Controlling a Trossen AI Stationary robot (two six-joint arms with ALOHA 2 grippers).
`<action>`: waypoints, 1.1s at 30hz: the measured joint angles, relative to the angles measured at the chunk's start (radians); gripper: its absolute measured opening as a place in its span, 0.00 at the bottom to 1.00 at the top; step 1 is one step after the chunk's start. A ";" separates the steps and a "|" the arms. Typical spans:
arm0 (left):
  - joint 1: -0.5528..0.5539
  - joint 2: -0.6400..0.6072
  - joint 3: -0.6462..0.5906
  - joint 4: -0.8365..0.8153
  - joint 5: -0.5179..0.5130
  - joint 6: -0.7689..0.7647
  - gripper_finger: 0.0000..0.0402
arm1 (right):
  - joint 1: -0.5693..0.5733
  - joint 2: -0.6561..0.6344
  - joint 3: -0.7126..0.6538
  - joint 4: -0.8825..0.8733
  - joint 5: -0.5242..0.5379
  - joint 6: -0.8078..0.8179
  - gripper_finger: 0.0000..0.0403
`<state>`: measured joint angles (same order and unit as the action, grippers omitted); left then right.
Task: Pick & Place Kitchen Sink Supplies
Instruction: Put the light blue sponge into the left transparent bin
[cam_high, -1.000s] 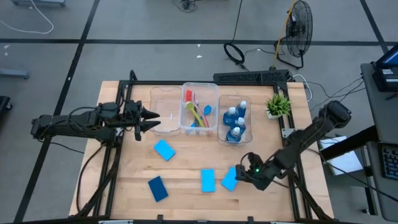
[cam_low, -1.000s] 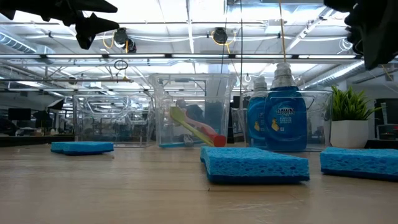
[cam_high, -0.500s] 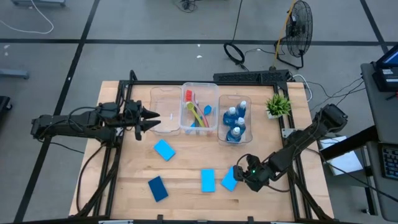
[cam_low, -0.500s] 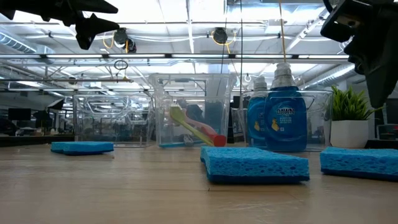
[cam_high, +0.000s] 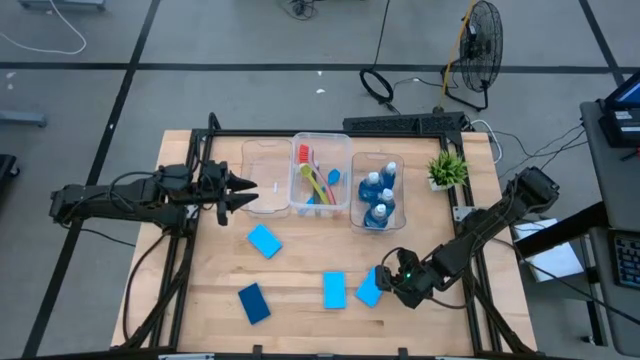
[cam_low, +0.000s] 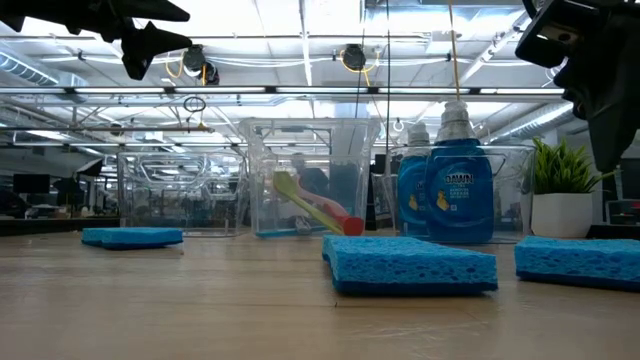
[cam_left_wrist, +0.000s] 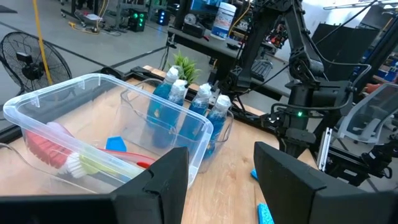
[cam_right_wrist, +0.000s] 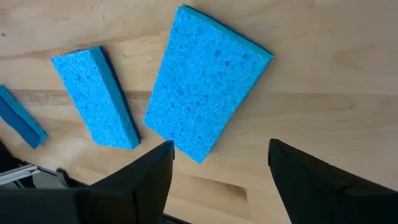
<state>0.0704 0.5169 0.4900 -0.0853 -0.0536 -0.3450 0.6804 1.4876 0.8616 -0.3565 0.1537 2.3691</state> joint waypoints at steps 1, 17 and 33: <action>0.000 0.000 0.000 0.000 0.000 0.000 0.46 | 0.000 0.000 0.000 0.000 0.000 0.000 0.61; 0.000 0.000 0.000 0.000 0.000 0.000 0.46 | -0.006 0.000 -0.001 -0.052 0.056 -0.002 0.62; 0.000 0.000 0.000 0.000 0.000 0.001 0.46 | -0.032 0.000 -0.120 0.114 0.025 0.020 0.61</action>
<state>0.0708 0.5167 0.4900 -0.0853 -0.0540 -0.3443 0.6485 1.4876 0.7416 -0.2420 0.1791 2.3895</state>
